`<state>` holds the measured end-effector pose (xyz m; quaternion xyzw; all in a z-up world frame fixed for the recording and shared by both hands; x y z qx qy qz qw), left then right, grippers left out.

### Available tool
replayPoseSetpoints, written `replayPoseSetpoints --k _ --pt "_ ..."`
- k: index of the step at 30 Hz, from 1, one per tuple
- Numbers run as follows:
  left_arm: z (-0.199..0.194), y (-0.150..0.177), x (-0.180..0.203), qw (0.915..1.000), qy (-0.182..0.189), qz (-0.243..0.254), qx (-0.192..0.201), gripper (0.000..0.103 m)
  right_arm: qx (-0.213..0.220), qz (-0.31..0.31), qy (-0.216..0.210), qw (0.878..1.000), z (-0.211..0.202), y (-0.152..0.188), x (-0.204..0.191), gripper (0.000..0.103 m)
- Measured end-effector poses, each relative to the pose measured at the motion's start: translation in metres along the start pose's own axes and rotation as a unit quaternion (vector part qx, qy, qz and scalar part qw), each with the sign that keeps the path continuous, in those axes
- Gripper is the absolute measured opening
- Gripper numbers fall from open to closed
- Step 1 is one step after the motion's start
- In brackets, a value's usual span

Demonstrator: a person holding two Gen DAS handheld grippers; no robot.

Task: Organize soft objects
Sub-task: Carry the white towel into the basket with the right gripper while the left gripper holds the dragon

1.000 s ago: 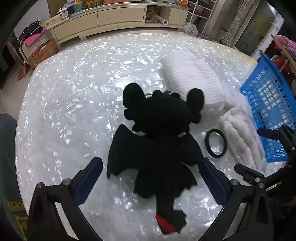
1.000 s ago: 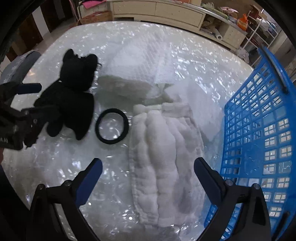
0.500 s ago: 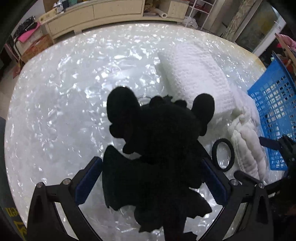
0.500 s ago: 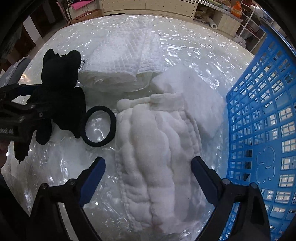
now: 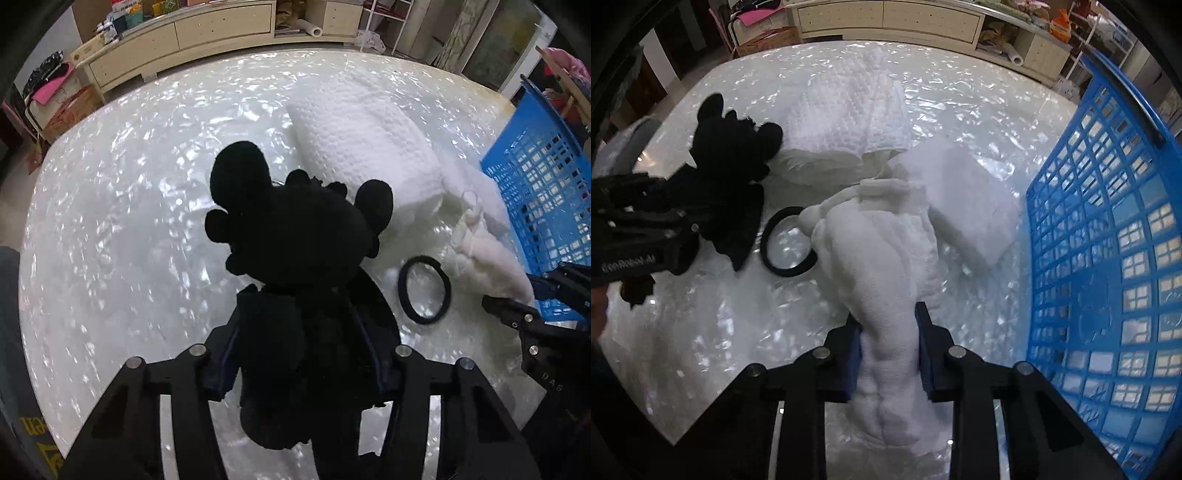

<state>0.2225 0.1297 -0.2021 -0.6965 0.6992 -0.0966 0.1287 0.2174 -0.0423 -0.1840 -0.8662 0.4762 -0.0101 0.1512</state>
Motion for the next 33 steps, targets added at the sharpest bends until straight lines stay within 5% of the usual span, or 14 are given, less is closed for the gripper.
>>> replayPoseSetpoints --k 19,33 --pt "-0.118 0.071 0.003 0.9976 0.019 -0.038 0.054 0.051 0.053 -0.071 -0.027 0.996 -0.096 0.038 -0.054 0.024" --pt "-0.185 0.076 0.04 0.9934 0.041 -0.023 0.105 0.051 0.116 -0.098 0.026 0.988 -0.182 0.032 0.009 0.024"
Point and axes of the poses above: each gripper's, at about its wrist camera, not at the fingertips, and z roughly the way its jaws point, x to its right, y to its underside, the point moved 2 cm from there along z, roughly the way its jaws point, and after that the axes turned 9 degrees about -y, right-handed, at the moved point
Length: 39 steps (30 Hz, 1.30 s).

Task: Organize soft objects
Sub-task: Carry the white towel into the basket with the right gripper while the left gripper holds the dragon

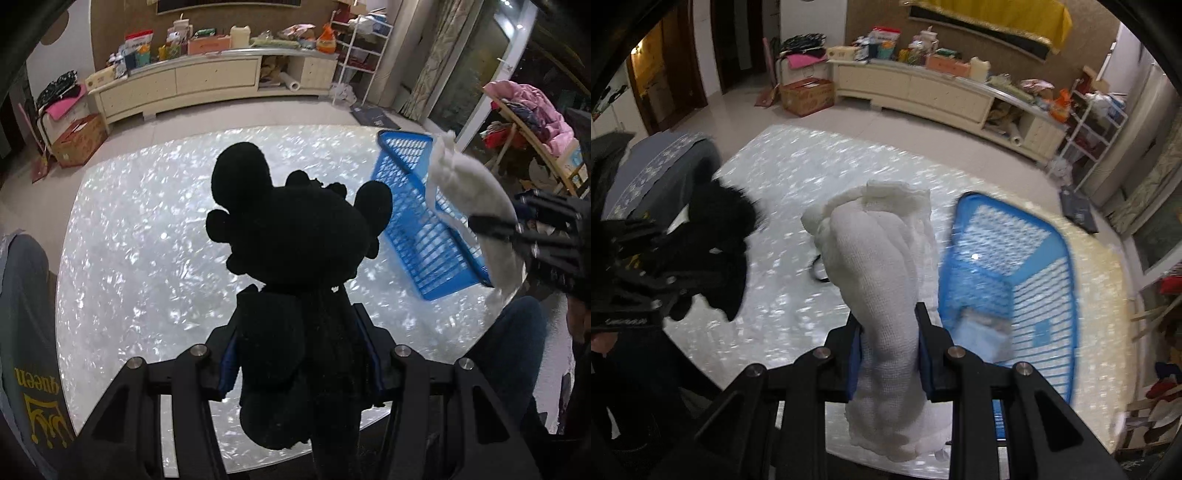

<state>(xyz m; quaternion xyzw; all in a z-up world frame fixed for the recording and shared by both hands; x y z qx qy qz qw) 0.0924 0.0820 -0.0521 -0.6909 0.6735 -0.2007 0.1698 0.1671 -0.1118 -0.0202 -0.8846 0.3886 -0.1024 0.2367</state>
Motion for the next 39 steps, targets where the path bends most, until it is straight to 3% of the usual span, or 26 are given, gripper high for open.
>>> replayPoseSetpoints --k 5,12,25,32,34,36,39 --pt "-0.01 -0.005 0.011 0.9999 0.01 0.004 0.014 0.051 -0.002 0.011 0.032 0.999 -0.003 -0.002 0.035 0.024" --pt "-0.014 -0.008 0.017 0.9997 0.013 0.009 0.016 0.051 -0.035 0.012 0.071 0.997 0.029 -0.005 0.068 0.024" --pt "0.01 -0.008 0.009 0.9999 0.008 -0.006 -0.009 0.051 -0.124 0.001 0.05 0.991 0.115 -0.011 0.103 0.025" --pt "0.02 -0.008 0.003 0.9998 0.003 -0.01 -0.019 0.051 -0.147 0.011 0.048 0.988 0.137 -0.012 0.109 0.025" --pt "0.021 -0.007 0.001 0.9997 0.0 -0.012 -0.02 0.051 -0.149 0.009 0.048 0.988 0.14 -0.01 0.107 0.04" --pt "0.021 -0.006 0.0 0.9996 -0.003 -0.015 -0.022 0.051 -0.151 -0.003 0.049 0.987 0.14 -0.01 0.103 0.078" --pt "0.019 -0.004 -0.002 0.9995 -0.007 -0.02 -0.022 0.051 -0.148 -0.025 0.075 0.986 0.126 -0.01 0.097 0.089"
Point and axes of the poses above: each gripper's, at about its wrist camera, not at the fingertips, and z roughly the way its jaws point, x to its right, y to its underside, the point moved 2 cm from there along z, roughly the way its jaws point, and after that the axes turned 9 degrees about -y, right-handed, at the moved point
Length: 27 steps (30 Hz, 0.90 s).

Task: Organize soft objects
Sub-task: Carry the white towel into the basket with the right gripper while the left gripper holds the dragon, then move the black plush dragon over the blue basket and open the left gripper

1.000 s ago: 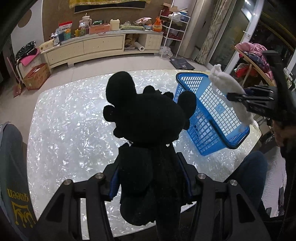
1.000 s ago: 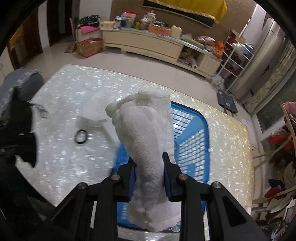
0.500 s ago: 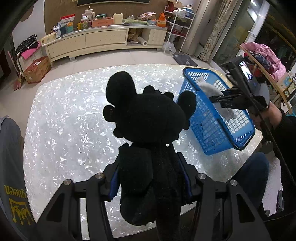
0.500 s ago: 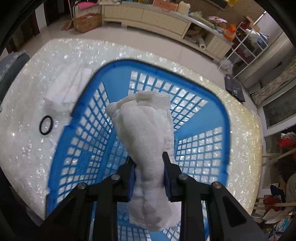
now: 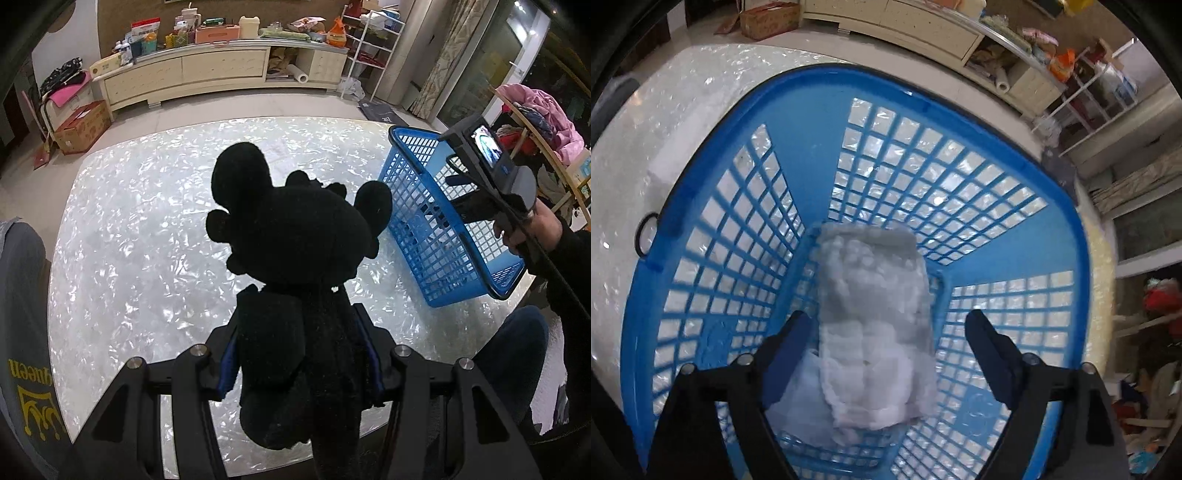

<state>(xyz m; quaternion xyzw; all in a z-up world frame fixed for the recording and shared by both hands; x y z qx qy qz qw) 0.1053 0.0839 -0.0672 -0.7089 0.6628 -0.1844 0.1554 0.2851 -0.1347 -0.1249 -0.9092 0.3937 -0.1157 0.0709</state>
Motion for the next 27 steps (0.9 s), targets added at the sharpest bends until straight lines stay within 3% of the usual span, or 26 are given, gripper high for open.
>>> replayPoseSetpoints --k 8,20,27 --pt "-0.018 0.005 0.004 0.9999 0.001 0.0 0.017 0.051 0.029 0.02 0.0 0.999 -0.047 0.026 -0.001 0.103" --pt "-0.05 -0.002 0.037 0.9981 0.029 0.031 0.044 0.051 0.103 0.057 -0.036 0.992 -0.129 0.088 -0.028 0.103" --pt "-0.055 -0.017 0.066 0.9957 0.035 0.065 0.055 0.051 0.131 0.094 -0.051 0.986 -0.139 0.115 -0.019 0.103"
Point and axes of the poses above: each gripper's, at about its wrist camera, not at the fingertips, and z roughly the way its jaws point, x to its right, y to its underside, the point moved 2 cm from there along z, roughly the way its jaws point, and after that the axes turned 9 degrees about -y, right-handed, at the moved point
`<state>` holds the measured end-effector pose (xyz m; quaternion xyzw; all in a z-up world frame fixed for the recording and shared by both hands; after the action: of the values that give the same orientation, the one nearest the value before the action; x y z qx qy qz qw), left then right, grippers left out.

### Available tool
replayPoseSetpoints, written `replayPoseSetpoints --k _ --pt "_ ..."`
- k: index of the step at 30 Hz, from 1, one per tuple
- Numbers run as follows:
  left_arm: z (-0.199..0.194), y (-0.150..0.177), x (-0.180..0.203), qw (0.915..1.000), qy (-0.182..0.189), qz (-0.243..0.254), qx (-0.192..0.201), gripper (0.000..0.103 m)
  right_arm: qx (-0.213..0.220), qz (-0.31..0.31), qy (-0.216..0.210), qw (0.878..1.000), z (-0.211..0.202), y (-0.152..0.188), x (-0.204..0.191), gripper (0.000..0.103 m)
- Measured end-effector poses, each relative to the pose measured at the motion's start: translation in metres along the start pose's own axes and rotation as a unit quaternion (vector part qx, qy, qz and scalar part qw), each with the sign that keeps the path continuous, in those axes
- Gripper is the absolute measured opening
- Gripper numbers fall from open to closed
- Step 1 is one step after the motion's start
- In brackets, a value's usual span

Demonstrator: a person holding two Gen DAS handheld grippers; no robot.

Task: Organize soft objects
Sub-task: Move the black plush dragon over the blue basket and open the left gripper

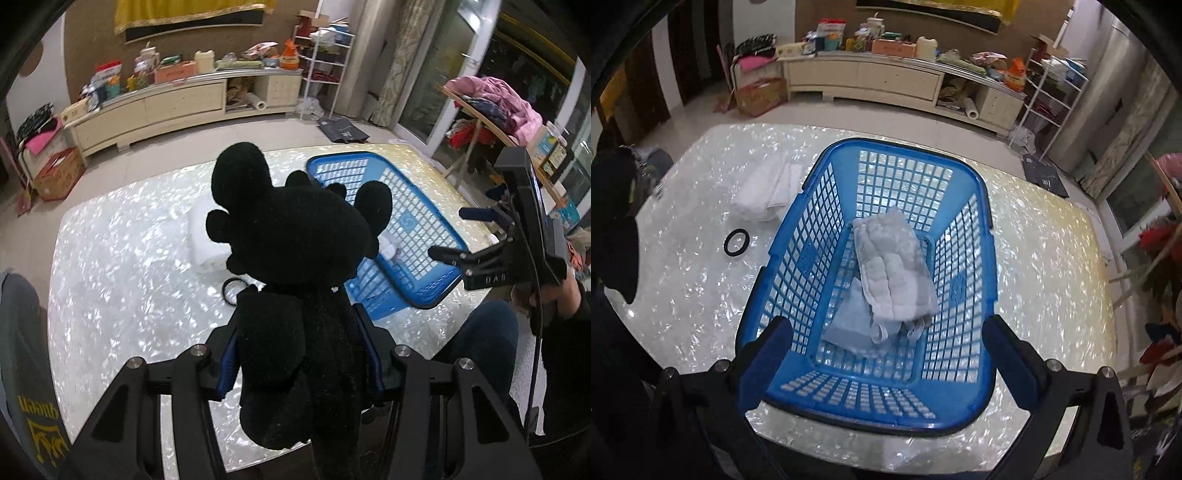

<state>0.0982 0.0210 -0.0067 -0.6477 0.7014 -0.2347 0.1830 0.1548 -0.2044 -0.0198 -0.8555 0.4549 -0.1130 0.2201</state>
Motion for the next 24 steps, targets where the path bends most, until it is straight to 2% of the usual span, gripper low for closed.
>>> replayPoseSetpoints --k 5,14,24 --pt "0.008 -0.02 0.018 0.9997 0.01 0.022 0.004 0.051 0.008 0.024 0.003 1.0 -0.002 0.012 0.009 0.103" --pt "0.032 -0.05 0.074 0.9963 0.03 0.081 -0.004 0.051 0.029 0.079 0.003 0.996 0.0 0.029 0.034 0.103" --pt "0.077 -0.069 0.128 0.9902 0.048 0.127 -0.034 0.051 0.046 0.129 0.017 0.99 0.016 0.035 0.058 0.103"
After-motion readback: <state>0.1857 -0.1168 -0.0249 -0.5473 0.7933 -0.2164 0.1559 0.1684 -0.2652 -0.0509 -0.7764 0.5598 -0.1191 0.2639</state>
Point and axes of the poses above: each gripper's, at about its wrist camera, not at the fingertips, and z roughly the way its jaws point, x to its right, y to its underside, the point moved 2 cm from there along z, roughly the way its jaws point, and after that the axes turned 9 degrees about -y, right-handed, at the moved point
